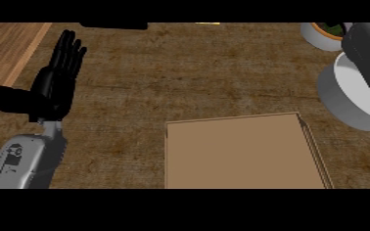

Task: Pick the eggplant from the tray and place it in the pot

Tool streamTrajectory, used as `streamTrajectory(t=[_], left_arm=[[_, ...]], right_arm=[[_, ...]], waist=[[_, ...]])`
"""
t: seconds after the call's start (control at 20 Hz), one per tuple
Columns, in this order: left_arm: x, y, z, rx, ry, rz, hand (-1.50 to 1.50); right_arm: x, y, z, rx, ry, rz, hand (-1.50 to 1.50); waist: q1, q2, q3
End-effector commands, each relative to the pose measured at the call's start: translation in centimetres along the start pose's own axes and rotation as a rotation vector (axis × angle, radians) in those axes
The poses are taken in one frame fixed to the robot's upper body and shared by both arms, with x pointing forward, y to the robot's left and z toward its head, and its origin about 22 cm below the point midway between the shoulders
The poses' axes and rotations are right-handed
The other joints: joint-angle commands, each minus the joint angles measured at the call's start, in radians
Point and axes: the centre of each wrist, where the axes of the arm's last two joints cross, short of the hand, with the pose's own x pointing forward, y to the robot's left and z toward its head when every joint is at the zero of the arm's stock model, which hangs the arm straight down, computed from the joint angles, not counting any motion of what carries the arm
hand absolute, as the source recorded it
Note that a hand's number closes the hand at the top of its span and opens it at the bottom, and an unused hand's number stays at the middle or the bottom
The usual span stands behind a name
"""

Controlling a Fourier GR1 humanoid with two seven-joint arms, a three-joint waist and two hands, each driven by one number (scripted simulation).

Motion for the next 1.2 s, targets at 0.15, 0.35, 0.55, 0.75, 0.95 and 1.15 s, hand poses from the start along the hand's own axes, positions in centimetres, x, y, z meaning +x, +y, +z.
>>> streamTrajectory(t=[0.15, 0.35, 0.55, 0.75, 0.95, 1.15], left_arm=[[-0.6, 0.6, 0.7, 0.026, 0.017, 0.012, 0.0], [-1.5, 0.2, 0.9, 0.066, 0.023, -0.003, 0.0], [-0.5, 2.3, 0.5, 0.082, 0.02, -0.028, 0.0], [-0.4, 3.1, 1.3, 0.108, 0.046, -0.018, 0.0], [-1.2, 3.2, 2.4, 0.108, 0.042, -0.021, 0.0], [-1.5, 2.2, 2.3, 0.099, 0.042, -0.014, 0.0]], right_arm=[[2.0, 1.4, 2.8, -0.223, 0.287, 0.07, 1.5], [1.9, 2.3, 3.6, -0.184, 0.304, 0.155, 1.5], [0.4, 2.6, 2.4, -0.195, 0.342, 0.118, 1.5], [-3.1, 4.8, 1.8, -0.212, 0.339, 0.12, 1.5], [-4.7, 5.9, 1.8, -0.178, 0.297, 0.103, 1.5], [-10.2, 7.4, 0.0, -0.195, 0.32, 0.142, 1.5]], waist=[[-0.025, -0.012, 0.008], [-0.072, -0.019, 0.01], [-0.088, -0.024, 0.011], [-0.104, -0.033, 0.011], [-0.113, -0.036, 0.01], [-0.102, -0.026, 0.011]])
